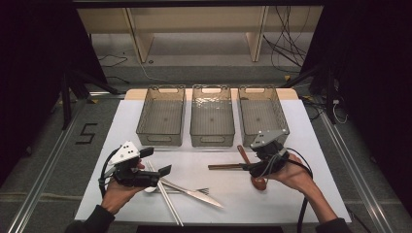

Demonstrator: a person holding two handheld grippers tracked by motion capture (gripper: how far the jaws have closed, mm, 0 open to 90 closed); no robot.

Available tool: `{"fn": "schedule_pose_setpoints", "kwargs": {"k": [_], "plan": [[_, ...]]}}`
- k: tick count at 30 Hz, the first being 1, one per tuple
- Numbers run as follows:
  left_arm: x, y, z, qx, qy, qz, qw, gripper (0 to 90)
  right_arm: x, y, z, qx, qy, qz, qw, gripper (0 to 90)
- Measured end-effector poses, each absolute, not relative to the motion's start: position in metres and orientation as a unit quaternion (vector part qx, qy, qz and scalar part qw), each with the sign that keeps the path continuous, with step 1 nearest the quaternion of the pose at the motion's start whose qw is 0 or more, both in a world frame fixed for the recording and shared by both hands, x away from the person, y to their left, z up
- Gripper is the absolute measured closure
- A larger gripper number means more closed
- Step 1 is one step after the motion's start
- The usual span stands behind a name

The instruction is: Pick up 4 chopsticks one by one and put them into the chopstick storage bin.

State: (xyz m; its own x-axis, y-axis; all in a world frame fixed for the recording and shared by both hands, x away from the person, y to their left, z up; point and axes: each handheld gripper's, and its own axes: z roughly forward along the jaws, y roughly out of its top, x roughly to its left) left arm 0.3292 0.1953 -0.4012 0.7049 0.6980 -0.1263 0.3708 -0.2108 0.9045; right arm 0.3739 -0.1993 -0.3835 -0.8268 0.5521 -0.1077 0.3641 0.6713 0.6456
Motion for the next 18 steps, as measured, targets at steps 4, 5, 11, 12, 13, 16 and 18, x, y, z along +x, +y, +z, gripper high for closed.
{"fn": "schedule_pose_setpoints", "kwargs": {"k": [4,5,11,12,13,16,18], "plan": [[0.329,0.195,-0.401,0.761,0.350,0.157,0.523,9.6,0.378,-0.195,-0.390,0.246,0.914,0.287,0.146,31.8],[0.329,0.195,-0.401,0.762,0.350,0.157,0.523,9.6,0.382,-0.193,-0.395,0.239,0.921,0.270,0.145,33.6],[0.330,0.196,-0.402,0.761,0.352,0.155,0.522,9.6,0.388,-0.189,-0.405,0.230,0.931,0.248,0.138,40.2],[0.330,0.195,-0.402,0.760,0.353,0.155,0.524,9.6,0.390,-0.188,-0.410,0.224,0.935,0.242,0.133,43.5],[0.330,0.195,-0.402,0.760,0.353,0.155,0.524,9.6,0.392,-0.187,-0.412,0.221,0.937,0.236,0.133,43.9],[0.330,0.196,-0.402,0.762,0.351,0.156,0.521,9.6,0.395,-0.185,-0.421,0.213,0.945,0.214,0.128,46.6],[0.330,0.196,-0.401,0.760,0.352,0.155,0.524,9.6,0.396,-0.183,-0.426,0.208,0.947,0.209,0.126,49.2]]}}
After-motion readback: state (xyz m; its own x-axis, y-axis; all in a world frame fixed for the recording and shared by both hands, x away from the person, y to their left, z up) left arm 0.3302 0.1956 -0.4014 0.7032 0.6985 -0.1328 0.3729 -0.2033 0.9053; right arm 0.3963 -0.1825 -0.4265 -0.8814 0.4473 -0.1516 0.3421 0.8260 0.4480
